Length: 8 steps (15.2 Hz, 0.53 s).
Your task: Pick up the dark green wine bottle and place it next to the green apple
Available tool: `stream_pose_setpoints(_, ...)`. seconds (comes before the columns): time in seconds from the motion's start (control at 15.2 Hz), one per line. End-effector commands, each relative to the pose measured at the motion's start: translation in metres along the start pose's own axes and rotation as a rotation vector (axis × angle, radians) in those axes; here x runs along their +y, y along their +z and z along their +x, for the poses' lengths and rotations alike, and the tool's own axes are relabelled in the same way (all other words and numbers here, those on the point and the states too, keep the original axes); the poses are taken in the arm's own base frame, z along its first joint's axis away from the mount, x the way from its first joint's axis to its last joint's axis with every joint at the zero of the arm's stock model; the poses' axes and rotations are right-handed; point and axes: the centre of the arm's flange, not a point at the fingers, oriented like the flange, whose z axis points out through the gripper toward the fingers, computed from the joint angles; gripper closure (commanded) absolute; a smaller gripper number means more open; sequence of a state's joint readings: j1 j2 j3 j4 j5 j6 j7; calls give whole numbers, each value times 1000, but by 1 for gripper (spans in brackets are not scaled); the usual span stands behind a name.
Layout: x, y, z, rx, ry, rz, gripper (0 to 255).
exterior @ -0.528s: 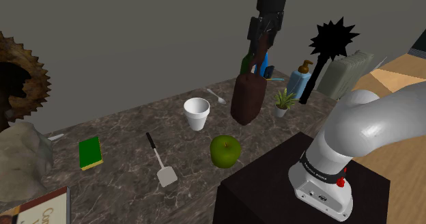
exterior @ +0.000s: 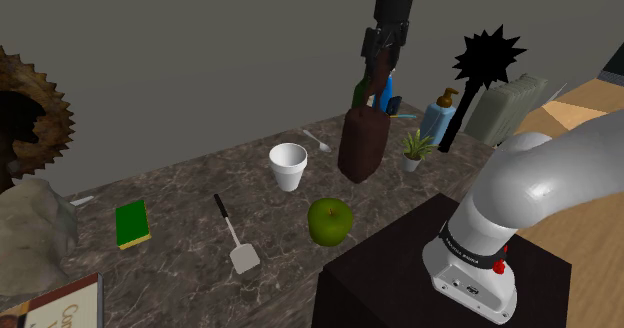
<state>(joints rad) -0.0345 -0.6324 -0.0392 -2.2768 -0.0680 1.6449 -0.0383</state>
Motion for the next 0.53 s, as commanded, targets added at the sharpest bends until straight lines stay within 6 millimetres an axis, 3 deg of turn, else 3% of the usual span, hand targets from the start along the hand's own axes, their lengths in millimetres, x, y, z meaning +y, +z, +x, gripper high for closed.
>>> stream_pose_setpoints(0.0,20,5,14,8,5,2,0)
stream_pose_setpoints(0.46,95,30,62,30,24,14,0)
